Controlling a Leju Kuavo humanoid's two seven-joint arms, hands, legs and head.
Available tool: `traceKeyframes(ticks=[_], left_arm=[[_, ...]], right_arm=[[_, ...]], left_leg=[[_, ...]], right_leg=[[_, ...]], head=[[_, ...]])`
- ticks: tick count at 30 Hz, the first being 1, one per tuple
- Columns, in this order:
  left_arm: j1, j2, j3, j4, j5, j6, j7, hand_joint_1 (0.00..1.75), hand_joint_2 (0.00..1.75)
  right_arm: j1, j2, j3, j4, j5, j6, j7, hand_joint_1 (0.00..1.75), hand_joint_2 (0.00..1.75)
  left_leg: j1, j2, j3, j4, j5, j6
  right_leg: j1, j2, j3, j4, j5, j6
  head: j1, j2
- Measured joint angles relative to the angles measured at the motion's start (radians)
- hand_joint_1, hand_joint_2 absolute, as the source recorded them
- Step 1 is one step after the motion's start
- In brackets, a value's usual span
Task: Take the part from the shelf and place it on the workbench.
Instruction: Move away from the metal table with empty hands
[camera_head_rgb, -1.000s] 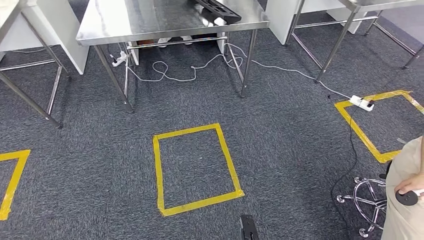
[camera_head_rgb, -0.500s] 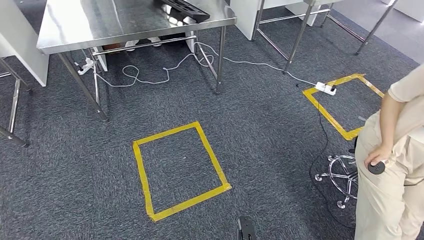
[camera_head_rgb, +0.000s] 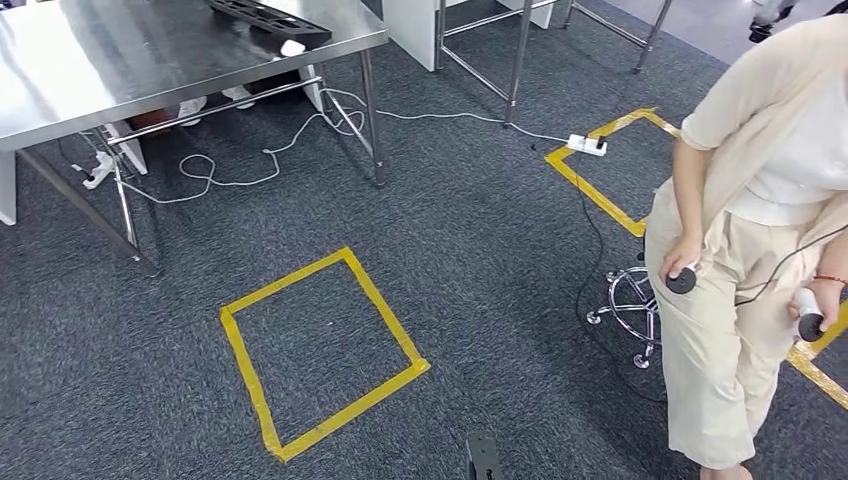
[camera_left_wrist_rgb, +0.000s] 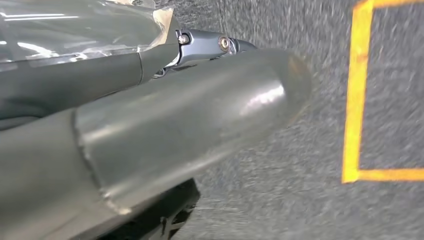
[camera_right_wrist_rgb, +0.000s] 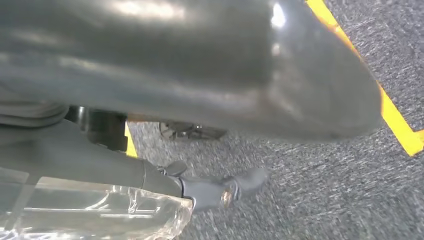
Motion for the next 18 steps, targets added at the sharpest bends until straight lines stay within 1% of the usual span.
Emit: traceKeyframes(ticks=[1,2,3,4,5,6,7,8,9,10,11,12,13,14,15,16,17,18], left_arm=[[0.003,0.001,-0.004,0.000,-0.003,0.000,0.000,0.00,0.00],[0.006,0.002,-0.007,0.000,-0.006,0.000,0.000,0.00,0.00],[0.008,0.003,-0.009,0.000,-0.008,0.000,-0.001,0.00,0.00],[0.009,0.004,-0.010,0.000,-0.008,0.000,-0.001,0.00,0.00],[0.009,0.005,-0.012,0.000,-0.009,-0.001,-0.001,0.00,0.00],[0.009,0.005,-0.014,0.000,-0.009,-0.001,-0.001,0.00,0.00],[0.009,0.006,-0.016,0.001,-0.011,-0.002,-0.001,0.00,0.00],[0.009,0.006,-0.018,0.001,-0.013,-0.003,0.000,0.00,0.00],[0.008,0.005,-0.021,0.001,-0.015,-0.005,0.001,0.00,0.00],[0.008,0.005,-0.024,0.001,-0.017,-0.005,0.002,0.00,0.00],[0.007,0.004,-0.026,0.001,-0.018,-0.006,0.003,0.00,0.00],[0.006,0.003,-0.029,0.001,-0.019,-0.007,0.003,0.00,0.00],[0.005,0.003,-0.031,0.001,-0.020,-0.007,0.005,0.00,0.00],[0.005,0.003,-0.033,0.001,-0.020,-0.008,0.007,0.00,0.00],[0.005,0.002,-0.034,0.001,-0.020,-0.008,0.009,0.00,0.00],[0.005,0.002,-0.035,0.001,-0.021,-0.009,0.013,0.00,0.00],[0.005,0.002,-0.035,0.001,-0.021,-0.009,0.016,0.00,0.00],[0.004,0.002,-0.035,0.001,-0.021,-0.009,0.020,0.00,0.00]], right_arm=[[0.002,0.000,0.000,0.000,-0.004,0.002,-0.001,0.00,0.00],[0.004,0.000,0.000,0.000,-0.007,0.002,-0.002,0.00,0.00],[0.005,-0.001,0.000,0.000,-0.009,0.002,-0.002,0.00,0.00],[0.007,-0.001,0.000,0.001,-0.009,0.002,-0.002,0.00,0.00],[0.007,-0.001,0.000,0.001,-0.010,0.003,-0.003,0.00,0.00],[0.006,0.000,0.000,0.001,-0.012,0.003,-0.004,0.00,0.00],[0.004,0.000,0.000,0.001,-0.016,0.005,-0.004,0.00,0.00],[0.004,0.000,0.000,0.001,-0.022,0.007,-0.004,0.00,0.00],[0.004,0.000,0.000,0.001,-0.028,0.009,-0.005,0.00,0.00],[0.005,-0.001,-0.001,0.001,-0.032,0.011,-0.005,0.00,0.00],[0.005,-0.002,-0.001,0.001,-0.035,0.012,-0.006,0.00,0.00],[0.005,-0.002,-0.001,0.001,-0.038,0.013,-0.007,0.00,0.00],[0.004,-0.003,-0.001,0.001,-0.040,0.014,-0.007,0.00,0.00],[0.003,-0.003,-0.001,0.001,-0.042,0.014,-0.008,0.00,0.00],[0.003,-0.003,-0.001,0.001,-0.045,0.014,-0.008,0.00,0.00],[0.003,-0.003,-0.001,0.001,-0.047,0.015,-0.007,0.00,0.00],[0.004,-0.004,-0.001,0.001,-0.049,0.017,-0.006,0.00,0.00],[0.005,-0.005,-0.001,0.001,-0.052,0.020,-0.004,0.00,0.00]], left_leg=[[0.000,-0.004,-0.022,0.047,-0.014,-0.001],[0.001,-0.006,-0.027,0.059,-0.007,-0.001],[0.002,-0.008,-0.015,0.032,0.019,0.000],[0.005,-0.015,0.014,-0.029,0.058,0.001],[0.008,-0.036,0.046,-0.096,0.088,0.003],[0.010,-0.055,0.071,-0.152,0.108,0.005],[0.011,-0.070,0.086,-0.187,0.117,0.008],[0.009,-0.078,0.090,-0.198,0.115,0.012],[0.006,-0.071,0.089,-0.201,0.117,0.016],[0.005,-0.060,0.088,-0.204,0.121,0.023],[0.004,-0.049,0.089,-0.209,0.126,0.031],[0.005,-0.036,0.089,-0.214,0.131,0.039],[0.005,-0.022,0.088,-0.219,0.135,0.046],[0.003,-0.008,0.087,-0.221,0.137,0.049],[0.002,0.007,0.085,-0.221,0.137,0.051],[0.000,0.022,0.083,-0.220,0.138,0.052],[0.000,0.037,0.082,-0.220,0.138,0.052],[0.000,0.050,0.082,-0.220,0.138,0.051]], right_leg=[[0.002,0.013,-0.002,0.001,0.000,-0.001],[0.003,0.026,-0.003,0.004,0.001,-0.001],[0.003,0.040,-0.003,0.006,0.000,0.000],[0.003,0.054,-0.003,0.009,0.000,0.000],[0.004,0.067,-0.004,0.011,0.000,0.001],[0.006,0.079,-0.007,0.014,0.000,0.003],[0.008,0.089,-0.012,0.017,0.002,0.008],[0.008,0.098,-0.018,0.017,0.004,0.014],[0.008,0.107,-0.025,0.017,0.008,0.021],[0.008,0.112,-0.031,0.016,0.010,0.028],[0.008,0.102,-0.039,0.022,0.008,0.033],[0.010,0.081,-0.053,0.044,-0.005,0.035],[0.012,0.054,-0.077,0.089,-0.029,0.033],[0.010,0.026,-0.108,0.153,-0.060,0.030],[0.010,0.012,-0.143,0.225,-0.092,0.028],[0.009,0.006,-0.171,0.283,-0.113,0.029],[0.009,0.003,-0.180,0.309,-0.119,0.034],[0.008,-0.002,-0.166,0.292,-0.109,0.043]], head=[[0.000,0.000],[0.000,0.000],[0.000,0.000],[0.000,0.000],[0.000,0.000],[0.000,0.000],[0.000,0.000],[0.000,0.000],[0.000,0.000],[0.000,0.000],[0.000,0.000],[0.002,0.000],[0.004,0.000],[0.006,0.000],[0.008,0.000],[0.008,0.000],[0.008,0.000],[0.008,0.000]])
